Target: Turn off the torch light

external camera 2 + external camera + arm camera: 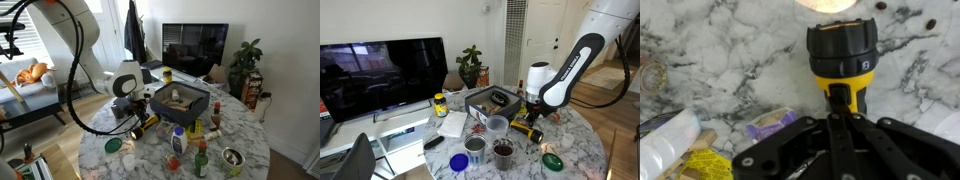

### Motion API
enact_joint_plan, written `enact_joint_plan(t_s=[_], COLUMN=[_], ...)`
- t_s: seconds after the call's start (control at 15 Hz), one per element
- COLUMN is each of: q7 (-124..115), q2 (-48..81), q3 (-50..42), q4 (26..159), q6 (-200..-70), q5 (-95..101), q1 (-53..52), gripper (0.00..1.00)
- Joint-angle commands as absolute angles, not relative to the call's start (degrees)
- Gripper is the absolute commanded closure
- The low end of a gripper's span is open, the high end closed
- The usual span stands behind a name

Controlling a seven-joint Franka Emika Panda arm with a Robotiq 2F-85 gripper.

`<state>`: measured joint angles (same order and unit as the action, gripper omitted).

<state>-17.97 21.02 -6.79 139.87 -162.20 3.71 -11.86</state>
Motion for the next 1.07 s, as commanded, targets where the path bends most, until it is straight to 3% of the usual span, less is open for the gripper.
enact_joint_plan(t_s=[0.0, 1.0], q7=[-19.5, -24.5], q2=[21.1, 25.3], q3=[-6.3, -6.7], q4=[140.5, 138.2], q6=[-162.2, -161.9], q5=[2.9, 3.0], q1=[-11.4, -13.2], gripper=[1.0, 1.0])
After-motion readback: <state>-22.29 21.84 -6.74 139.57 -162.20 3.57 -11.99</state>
